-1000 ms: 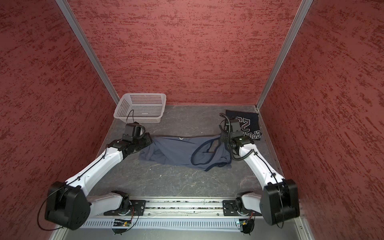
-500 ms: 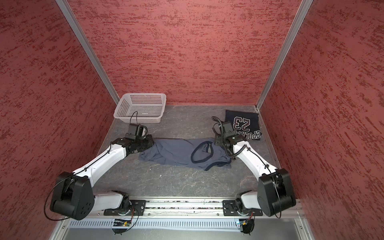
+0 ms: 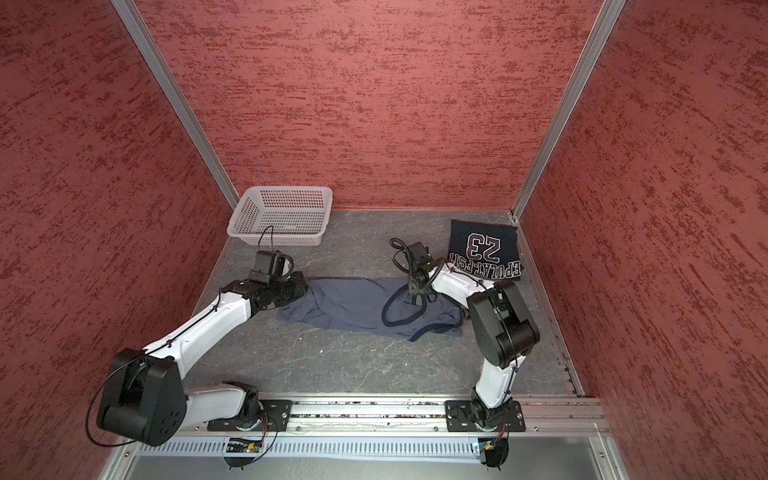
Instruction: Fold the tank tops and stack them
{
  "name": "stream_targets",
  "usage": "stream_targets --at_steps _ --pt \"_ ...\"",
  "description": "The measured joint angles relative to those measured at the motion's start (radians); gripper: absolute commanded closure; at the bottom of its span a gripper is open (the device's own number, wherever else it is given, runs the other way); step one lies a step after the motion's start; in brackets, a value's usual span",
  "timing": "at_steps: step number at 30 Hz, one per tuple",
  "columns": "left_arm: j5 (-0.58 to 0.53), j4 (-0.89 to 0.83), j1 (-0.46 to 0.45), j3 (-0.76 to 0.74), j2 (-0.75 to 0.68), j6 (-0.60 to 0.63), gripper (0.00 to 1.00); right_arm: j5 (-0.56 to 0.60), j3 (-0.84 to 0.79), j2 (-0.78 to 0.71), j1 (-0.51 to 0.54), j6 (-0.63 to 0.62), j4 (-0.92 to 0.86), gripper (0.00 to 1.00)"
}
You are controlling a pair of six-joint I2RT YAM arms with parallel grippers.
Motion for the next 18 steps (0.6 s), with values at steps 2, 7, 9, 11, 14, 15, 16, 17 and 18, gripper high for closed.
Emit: stream_targets --at_steps 2,7,9,11,14,15,16,17,18 --pt "0.0 0.0 0.002 0.0 -0.004 0.0 0.97 0.005 0.002 0.013 0.0 -0.002 -0.002 0.49" --pt "0.0 0.002 0.006 -0.007 -0.011 0.0 0.96 0.019 0.001 0.045 0.0 -0.004 -0.001 0.55" --pt "0.0 0.001 0.008 -0.008 -0.013 0.0 0.96 0.031 0.001 0.063 0.0 -0.004 -0.003 0.61" --pt "-0.001 0.001 0.012 -0.008 -0.013 0.0 0.96 0.04 0.001 0.066 0.0 -0.004 0.0 0.69" --pt "-0.001 0.001 0.019 -0.01 -0.013 0.0 0.96 0.048 0.001 0.066 0.0 -0.005 -0.009 0.81" --pt "-0.001 0.001 0.023 -0.01 -0.014 0.0 0.96 0.052 0.001 0.064 0.0 -0.002 -0.012 0.85" --pt "-0.001 0.001 0.026 -0.011 -0.016 0.0 0.96 0.055 0.001 0.062 0.0 -0.003 -0.018 0.88" --pt "-0.001 0.001 0.028 -0.012 -0.018 0.0 0.96 0.061 -0.001 0.056 0.0 -0.002 -0.023 0.9" --pt "-0.001 0.0 0.031 -0.013 -0.021 0.0 0.96 0.072 -0.007 0.039 0.0 0.0 -0.032 0.92"
